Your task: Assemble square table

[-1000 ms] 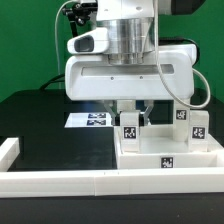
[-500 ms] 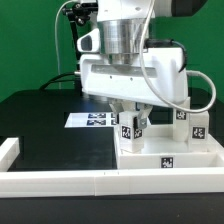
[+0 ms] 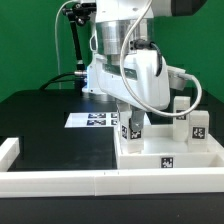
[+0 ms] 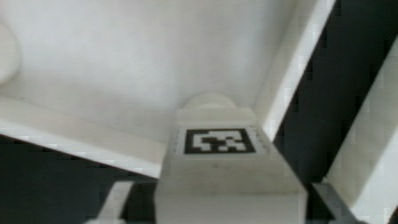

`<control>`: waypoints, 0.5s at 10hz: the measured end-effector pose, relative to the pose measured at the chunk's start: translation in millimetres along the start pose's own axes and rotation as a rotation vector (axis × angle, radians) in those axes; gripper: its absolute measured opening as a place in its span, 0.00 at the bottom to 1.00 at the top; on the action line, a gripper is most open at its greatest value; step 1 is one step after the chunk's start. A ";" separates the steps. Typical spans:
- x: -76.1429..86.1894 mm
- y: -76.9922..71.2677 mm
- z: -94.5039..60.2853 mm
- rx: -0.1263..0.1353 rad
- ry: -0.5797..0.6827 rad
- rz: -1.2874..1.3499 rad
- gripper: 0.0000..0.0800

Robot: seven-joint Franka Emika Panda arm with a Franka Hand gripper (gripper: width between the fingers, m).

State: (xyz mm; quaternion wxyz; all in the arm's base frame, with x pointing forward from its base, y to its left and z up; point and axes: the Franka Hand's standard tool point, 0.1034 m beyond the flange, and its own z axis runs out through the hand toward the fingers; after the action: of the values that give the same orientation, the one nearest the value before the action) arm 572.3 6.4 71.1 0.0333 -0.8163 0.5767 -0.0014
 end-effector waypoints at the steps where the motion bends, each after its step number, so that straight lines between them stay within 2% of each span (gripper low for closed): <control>1: 0.0 0.0 0.0 -0.001 0.000 -0.017 0.45; 2: -0.3 0.6 0.0 -0.006 -0.004 -0.079 0.69; 3: -1.2 0.4 -0.2 -0.009 -0.007 -0.098 0.69; 4: -0.9 0.2 -0.4 -0.009 -0.006 -0.149 0.79; 5: -0.1 0.5 -0.4 -0.009 -0.006 -0.278 0.79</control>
Offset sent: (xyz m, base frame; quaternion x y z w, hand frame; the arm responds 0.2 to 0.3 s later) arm 0.0010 0.0026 0.0029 -0.0215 -0.0115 -0.0657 0.9975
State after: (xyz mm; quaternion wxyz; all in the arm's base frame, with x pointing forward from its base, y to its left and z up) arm 571.8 6.4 71.5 0.0310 -0.8884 0.4580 -0.0010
